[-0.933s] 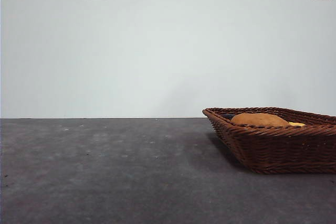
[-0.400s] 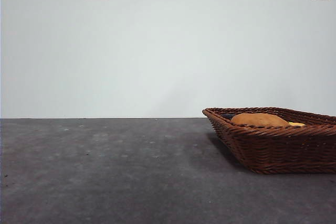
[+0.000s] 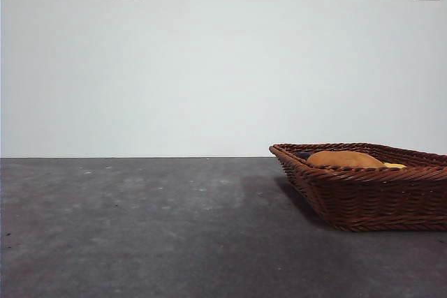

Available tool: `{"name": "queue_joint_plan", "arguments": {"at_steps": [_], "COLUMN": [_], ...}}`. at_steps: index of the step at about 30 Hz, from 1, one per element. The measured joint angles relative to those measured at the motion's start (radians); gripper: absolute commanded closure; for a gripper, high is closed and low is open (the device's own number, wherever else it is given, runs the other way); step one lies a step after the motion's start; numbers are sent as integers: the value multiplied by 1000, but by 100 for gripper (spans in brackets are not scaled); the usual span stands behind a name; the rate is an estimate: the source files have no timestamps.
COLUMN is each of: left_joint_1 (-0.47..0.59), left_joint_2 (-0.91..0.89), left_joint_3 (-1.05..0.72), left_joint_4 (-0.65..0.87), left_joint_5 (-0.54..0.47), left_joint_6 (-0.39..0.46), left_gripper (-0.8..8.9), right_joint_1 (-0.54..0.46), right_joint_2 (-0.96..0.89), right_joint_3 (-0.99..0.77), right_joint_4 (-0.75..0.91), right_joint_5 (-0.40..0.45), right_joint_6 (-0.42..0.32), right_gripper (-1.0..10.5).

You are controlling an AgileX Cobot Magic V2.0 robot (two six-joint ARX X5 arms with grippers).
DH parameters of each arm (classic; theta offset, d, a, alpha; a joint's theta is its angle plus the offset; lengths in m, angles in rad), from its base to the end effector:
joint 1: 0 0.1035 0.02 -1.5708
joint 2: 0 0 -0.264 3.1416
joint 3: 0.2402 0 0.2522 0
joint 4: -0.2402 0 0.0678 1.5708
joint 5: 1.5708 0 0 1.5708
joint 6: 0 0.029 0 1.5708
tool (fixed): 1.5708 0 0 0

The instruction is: Help me put the vegetables on the table into the basket

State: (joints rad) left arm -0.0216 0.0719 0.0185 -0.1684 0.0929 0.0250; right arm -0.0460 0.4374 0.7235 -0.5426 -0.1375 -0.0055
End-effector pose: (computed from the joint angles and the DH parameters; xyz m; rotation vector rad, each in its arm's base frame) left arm 0.0987 -0.0048 0.1480 0.0170 0.2203 -0.1168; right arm 0.0924 -0.0003 0.3175 0.0181 0.2552 0.0917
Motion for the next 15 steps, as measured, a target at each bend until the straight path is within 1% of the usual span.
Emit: {"name": "queue_joint_plan", "arguments": {"at_steps": [1, 4, 8, 11, 15], "left_joint_1": [0, 0, 0, 0, 0], "left_joint_2": [0, 0, 0, 0, 0], "left_joint_3": [0, 0, 0, 0, 0], "left_joint_4": [0, 0, 0, 0, 0], "left_joint_5": [0, 0, 0, 0, 0], "left_joint_6": [0, 0, 0, 0, 0], "left_gripper": [817, 817, 817, 817, 817], "right_joint_1": [0, 0, 0, 0, 9], "right_joint_2": [-54, -148, -249, -314, -384], "right_joint_3": [-92, -271, -467, -565, -640], "right_joint_4": [54, 154, 223, 238, 244], "right_joint_5": [0, 8, 8, 8, 8], "right_joint_6": [24, 74, 120, 141, 149], "right_gripper": [945, 945, 945, 946, 945]}}
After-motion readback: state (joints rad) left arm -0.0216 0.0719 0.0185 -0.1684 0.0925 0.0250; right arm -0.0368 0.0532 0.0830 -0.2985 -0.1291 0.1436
